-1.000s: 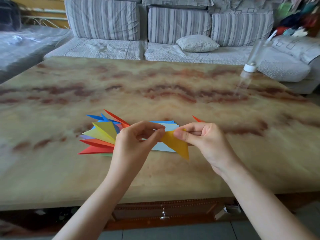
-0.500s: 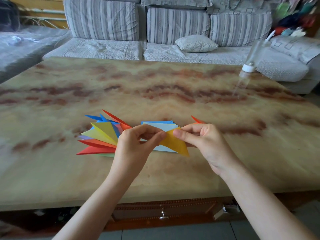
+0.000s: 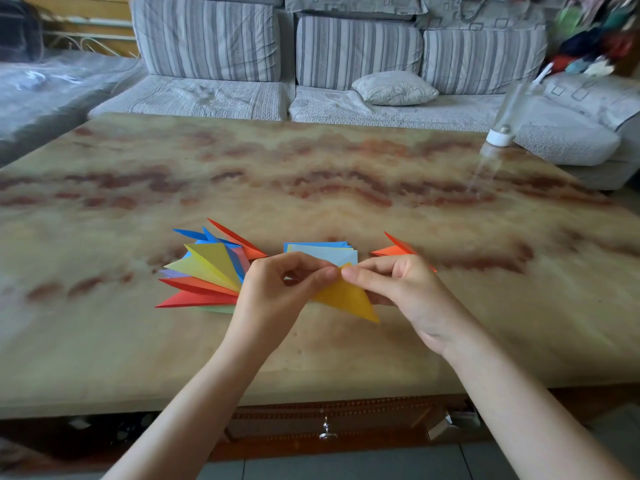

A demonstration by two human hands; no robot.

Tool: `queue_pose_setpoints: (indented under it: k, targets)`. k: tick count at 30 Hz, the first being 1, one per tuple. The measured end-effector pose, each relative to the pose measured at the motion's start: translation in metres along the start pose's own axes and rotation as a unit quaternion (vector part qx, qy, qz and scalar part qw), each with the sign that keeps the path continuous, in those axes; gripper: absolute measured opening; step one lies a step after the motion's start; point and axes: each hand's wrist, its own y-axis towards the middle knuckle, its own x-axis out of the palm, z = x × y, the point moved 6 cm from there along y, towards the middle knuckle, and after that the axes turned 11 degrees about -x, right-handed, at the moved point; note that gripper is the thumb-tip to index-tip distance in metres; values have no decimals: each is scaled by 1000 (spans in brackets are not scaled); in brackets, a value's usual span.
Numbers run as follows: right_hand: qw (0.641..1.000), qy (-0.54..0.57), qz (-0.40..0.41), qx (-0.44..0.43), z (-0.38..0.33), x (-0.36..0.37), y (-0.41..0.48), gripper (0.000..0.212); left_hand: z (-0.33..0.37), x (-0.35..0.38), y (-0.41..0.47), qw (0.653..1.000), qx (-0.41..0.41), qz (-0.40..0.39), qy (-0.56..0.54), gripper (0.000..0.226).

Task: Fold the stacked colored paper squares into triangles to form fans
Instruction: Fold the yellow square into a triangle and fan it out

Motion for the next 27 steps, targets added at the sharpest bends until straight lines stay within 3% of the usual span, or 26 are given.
queue_pose_setpoints:
  k: [16,20,27]
  targets:
    - [995,-84,-9,-52,-1,4,-2,15,0,5,-3,1000,-10,3,21,11]
    - [996,-72,-11,-48,-3,4,-1,15,1,4,-5,999,-13,33,-30,13]
    - [996,-60,-53,-26,0,6,-3,16,1,-6,-3,994,1,109,0,21]
